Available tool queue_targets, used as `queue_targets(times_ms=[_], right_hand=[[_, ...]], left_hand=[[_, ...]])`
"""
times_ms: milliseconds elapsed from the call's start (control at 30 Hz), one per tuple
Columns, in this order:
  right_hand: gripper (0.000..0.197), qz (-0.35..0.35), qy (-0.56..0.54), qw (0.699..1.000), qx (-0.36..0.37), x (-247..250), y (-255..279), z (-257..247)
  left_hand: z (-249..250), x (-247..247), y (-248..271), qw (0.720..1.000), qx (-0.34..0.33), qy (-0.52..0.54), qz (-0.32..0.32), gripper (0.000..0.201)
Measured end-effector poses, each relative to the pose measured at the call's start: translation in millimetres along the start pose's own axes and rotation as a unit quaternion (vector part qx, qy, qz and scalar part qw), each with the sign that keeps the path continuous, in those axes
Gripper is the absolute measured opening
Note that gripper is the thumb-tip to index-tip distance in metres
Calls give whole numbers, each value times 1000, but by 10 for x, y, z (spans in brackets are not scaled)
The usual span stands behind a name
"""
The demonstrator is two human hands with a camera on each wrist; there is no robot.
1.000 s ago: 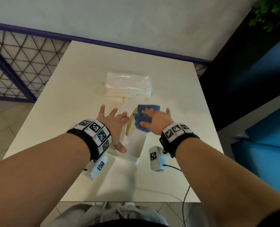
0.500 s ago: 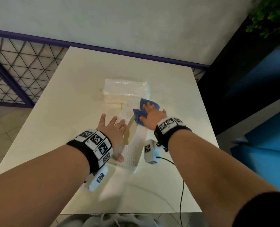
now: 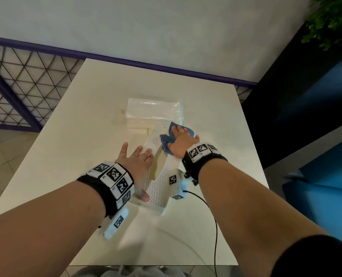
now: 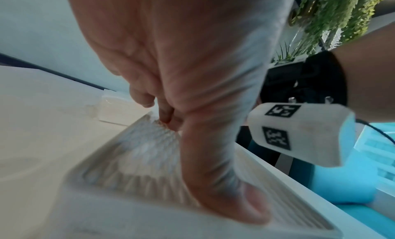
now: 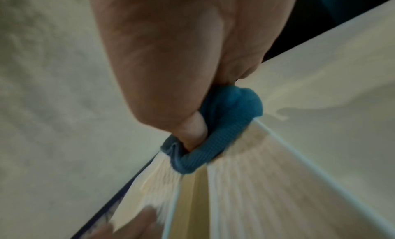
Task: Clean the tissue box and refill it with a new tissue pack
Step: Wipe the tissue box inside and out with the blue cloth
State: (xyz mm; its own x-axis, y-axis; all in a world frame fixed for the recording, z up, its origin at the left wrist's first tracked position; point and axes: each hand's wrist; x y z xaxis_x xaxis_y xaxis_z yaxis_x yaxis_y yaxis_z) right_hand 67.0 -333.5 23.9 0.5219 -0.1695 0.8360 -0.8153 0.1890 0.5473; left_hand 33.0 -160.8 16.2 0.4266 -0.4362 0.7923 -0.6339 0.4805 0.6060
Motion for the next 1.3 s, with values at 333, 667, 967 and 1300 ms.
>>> queue_targets(times_ms=[333,667,967,1300], right_hand=[[70,-20,14,999,36,-43,143,58],[65,-40,-6,997,61,-171,268,122],[69,-24,58,992,105,-336,579,23],[71,-15,24,995,101,-364,579,140]], left_hand=[[21,-4,2,1000,-8,-10,0,129],[21,3,15,1000,-14,-4,1,127],[-40,13,24,999,-18,-19,19,125],[-47,18,14,1000,-18,-21,11,127]])
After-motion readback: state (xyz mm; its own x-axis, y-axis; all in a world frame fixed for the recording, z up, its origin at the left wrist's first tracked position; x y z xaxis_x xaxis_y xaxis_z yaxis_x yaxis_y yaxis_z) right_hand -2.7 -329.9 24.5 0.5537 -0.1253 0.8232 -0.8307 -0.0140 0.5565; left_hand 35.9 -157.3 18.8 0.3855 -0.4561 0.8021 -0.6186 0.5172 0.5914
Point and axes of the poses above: each hand's wrist, its own y-axis away from the middle knuckle, its own x-axis out of the back of the hand, z = x × y, and after that the axes turned 1 degree about y, right-handed
